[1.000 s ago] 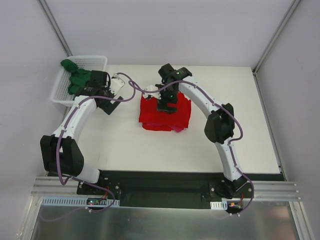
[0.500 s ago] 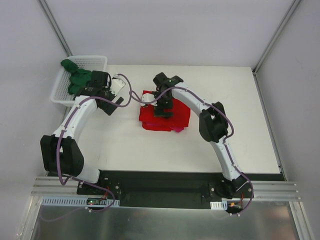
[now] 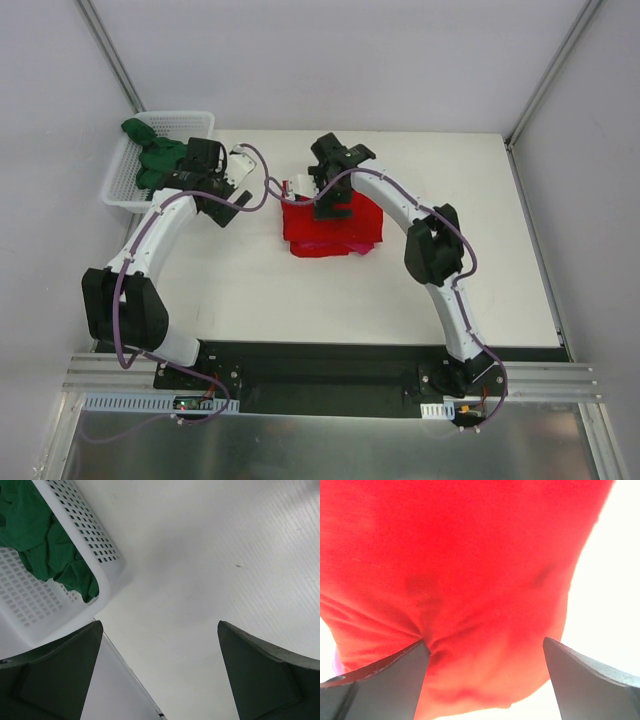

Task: Fold and stack the t-shirts
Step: Put the neatly folded tshirt into the corner of the board with the right arm

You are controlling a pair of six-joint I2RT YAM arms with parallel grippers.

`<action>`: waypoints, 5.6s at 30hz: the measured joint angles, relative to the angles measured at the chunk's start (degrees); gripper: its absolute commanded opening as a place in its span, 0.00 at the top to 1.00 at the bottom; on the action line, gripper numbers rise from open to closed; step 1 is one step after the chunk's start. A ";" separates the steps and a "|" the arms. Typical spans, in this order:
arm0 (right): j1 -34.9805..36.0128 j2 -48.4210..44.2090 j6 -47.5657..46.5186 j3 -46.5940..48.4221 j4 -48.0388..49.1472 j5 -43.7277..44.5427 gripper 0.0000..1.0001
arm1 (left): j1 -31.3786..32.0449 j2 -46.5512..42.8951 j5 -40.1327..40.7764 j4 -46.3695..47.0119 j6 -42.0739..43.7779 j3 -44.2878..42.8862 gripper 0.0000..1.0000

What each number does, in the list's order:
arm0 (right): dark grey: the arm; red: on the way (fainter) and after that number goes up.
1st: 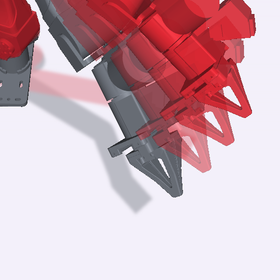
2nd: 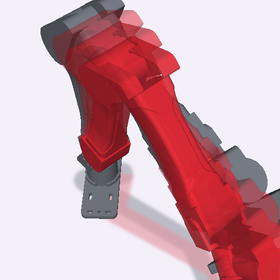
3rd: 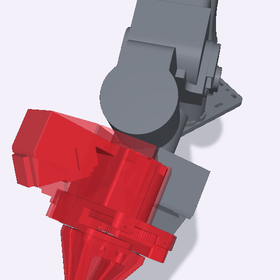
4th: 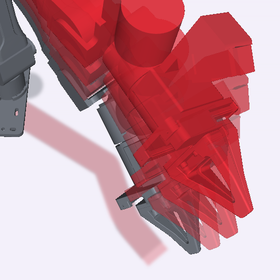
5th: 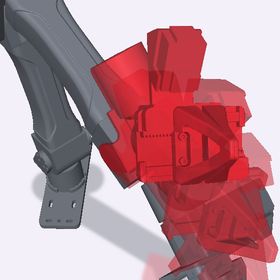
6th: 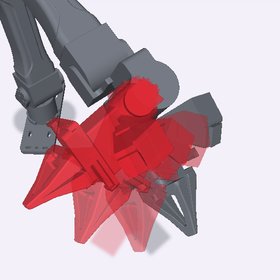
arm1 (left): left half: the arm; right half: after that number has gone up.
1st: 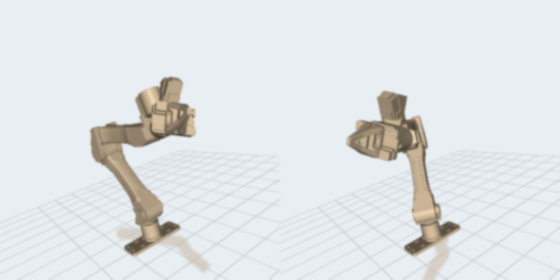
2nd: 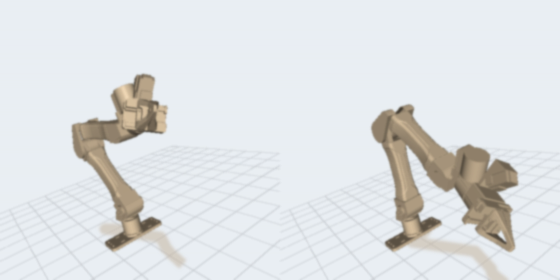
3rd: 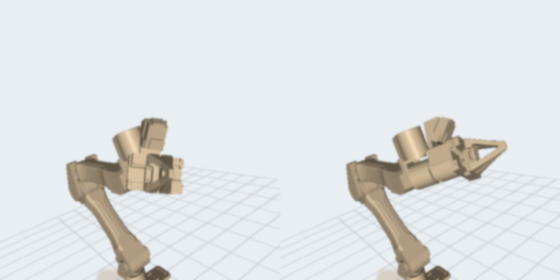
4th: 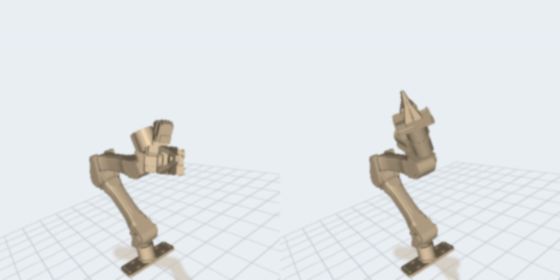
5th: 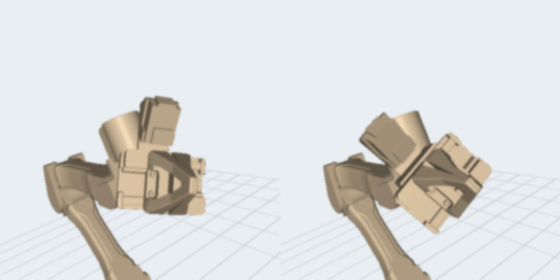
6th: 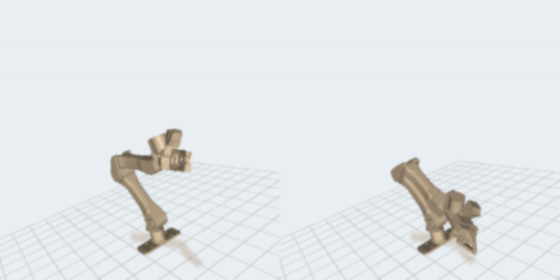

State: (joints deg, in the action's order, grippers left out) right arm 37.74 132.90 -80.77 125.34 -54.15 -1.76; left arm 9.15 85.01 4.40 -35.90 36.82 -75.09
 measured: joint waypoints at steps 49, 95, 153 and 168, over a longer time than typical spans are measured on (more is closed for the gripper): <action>0.02 -2.84 80.17 3.19 7.23 8.35 0.04 | -0.22 -7.87 -3.78 0.57 -4.20 10.54 0.01; -1.95 -0.94 80.24 -8.61 11.76 11.02 0.04 | -0.26 -11.56 -6.45 -0.42 -4.63 12.90 0.01; -32.98 -29.64 57.61 -49.05 5.40 7.17 0.04 | 1.03 -3.61 -8.94 -0.52 -3.10 2.58 0.01; -44.83 -38.69 50.34 -59.93 5.40 6.01 0.04 | 3.30 -0.96 -8.92 -0.57 -3.19 2.01 0.00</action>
State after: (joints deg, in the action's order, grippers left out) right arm -7.09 94.21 -30.44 65.41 -48.75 4.25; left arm 12.45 84.05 -4.51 -36.47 33.63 -73.08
